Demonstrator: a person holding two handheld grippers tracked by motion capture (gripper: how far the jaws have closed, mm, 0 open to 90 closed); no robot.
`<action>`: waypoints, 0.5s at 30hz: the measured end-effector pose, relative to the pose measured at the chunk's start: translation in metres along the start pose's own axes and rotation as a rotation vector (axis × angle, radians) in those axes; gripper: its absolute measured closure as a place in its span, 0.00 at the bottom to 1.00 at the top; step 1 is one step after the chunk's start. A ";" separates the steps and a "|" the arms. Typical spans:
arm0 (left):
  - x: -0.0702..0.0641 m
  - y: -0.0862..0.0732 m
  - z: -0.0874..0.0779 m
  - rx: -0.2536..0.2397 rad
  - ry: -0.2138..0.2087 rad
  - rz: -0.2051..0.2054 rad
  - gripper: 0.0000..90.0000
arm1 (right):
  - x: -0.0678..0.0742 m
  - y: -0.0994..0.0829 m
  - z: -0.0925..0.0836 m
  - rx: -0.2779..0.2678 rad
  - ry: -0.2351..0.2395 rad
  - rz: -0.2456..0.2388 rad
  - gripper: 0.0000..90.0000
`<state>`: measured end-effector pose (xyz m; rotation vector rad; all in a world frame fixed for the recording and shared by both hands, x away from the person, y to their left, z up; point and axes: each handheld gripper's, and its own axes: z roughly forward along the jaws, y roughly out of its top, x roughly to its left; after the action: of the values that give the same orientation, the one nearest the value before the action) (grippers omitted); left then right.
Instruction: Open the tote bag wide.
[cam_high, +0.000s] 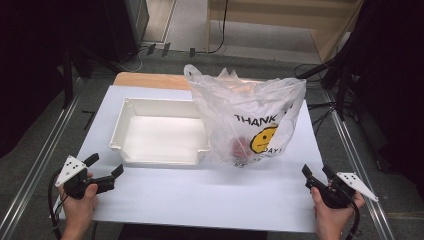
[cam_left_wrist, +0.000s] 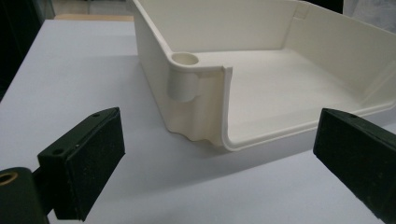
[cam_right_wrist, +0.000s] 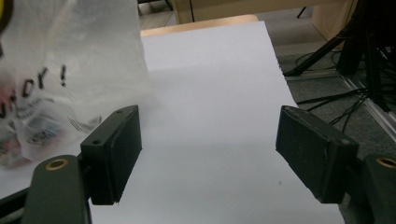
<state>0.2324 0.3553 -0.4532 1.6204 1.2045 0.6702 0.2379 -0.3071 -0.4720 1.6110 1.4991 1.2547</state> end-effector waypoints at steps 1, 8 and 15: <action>-0.001 0.001 -0.001 -0.002 0.006 0.002 0.03 | 0.000 0.000 0.000 0.000 0.000 0.000 0.26; -0.011 0.018 -0.006 -0.043 -0.007 -0.019 0.03 | 0.025 0.042 -0.006 -0.045 0.054 -0.021 0.20; -0.029 0.041 -0.005 -0.050 -0.048 -0.005 0.03 | 0.061 0.094 -0.008 -0.085 0.135 -0.113 0.09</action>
<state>0.2335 0.3284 -0.4102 1.5828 1.1482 0.6499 0.2632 -0.2667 -0.3705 1.3920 1.5727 1.3674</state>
